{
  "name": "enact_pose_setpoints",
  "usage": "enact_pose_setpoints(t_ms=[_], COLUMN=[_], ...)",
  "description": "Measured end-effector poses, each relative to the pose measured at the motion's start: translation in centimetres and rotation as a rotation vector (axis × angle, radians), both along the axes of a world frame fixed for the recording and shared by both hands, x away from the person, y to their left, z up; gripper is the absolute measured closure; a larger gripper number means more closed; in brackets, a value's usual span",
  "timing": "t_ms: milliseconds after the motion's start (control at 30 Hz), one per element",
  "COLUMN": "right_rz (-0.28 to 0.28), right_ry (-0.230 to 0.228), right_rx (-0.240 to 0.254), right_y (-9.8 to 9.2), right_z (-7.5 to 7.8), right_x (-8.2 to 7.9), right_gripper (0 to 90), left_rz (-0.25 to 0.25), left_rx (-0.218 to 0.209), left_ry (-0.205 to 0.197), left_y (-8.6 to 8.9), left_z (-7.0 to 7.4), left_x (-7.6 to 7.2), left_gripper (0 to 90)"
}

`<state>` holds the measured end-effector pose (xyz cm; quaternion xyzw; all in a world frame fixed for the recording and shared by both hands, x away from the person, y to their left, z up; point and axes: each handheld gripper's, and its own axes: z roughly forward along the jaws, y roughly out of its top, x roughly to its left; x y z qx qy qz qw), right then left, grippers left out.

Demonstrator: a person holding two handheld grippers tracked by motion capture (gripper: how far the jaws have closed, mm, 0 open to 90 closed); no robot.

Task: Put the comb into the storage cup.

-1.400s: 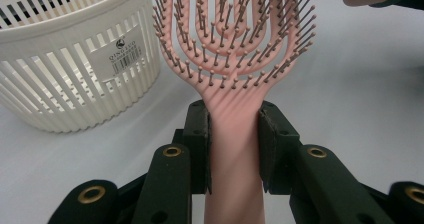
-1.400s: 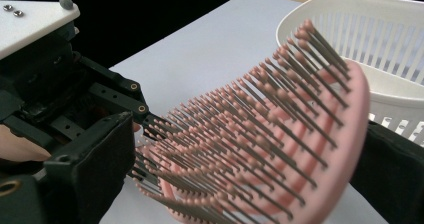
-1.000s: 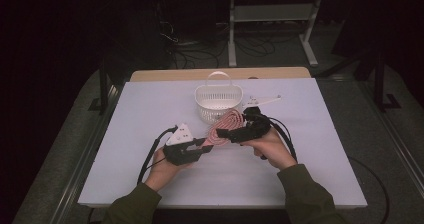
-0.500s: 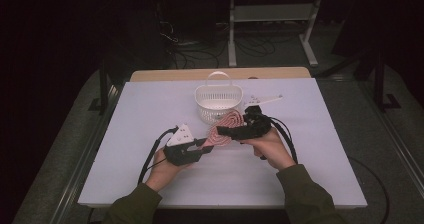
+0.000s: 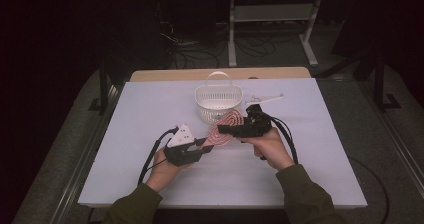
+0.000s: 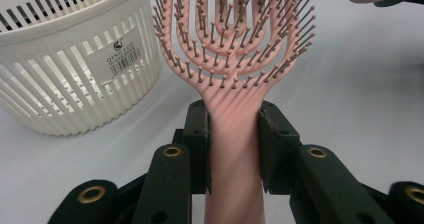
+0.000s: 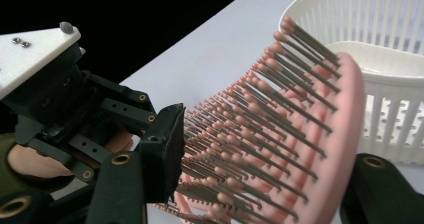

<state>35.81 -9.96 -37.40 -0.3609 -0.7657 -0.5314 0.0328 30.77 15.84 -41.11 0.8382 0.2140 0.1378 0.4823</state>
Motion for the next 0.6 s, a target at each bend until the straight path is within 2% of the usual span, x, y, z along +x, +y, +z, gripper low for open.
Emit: enact_pose_setpoints(t_ms=[267,600], right_rz=[0.015,0.028], right_ry=[0.04,0.048], right_rx=[0.028,0.033], right_y=[-0.2,-0.1], right_z=[-0.18,-0.18], right_x=[0.29,0.3], right_gripper=[46.8,50.7], left_rz=[-0.005,-0.009], left_rx=[0.012,0.028], left_ry=[-0.016,-0.029], left_y=[-0.11,-0.21], left_z=[-0.11,-0.24], left_x=[-0.08,-0.12], left_gripper=[70.2,70.3])
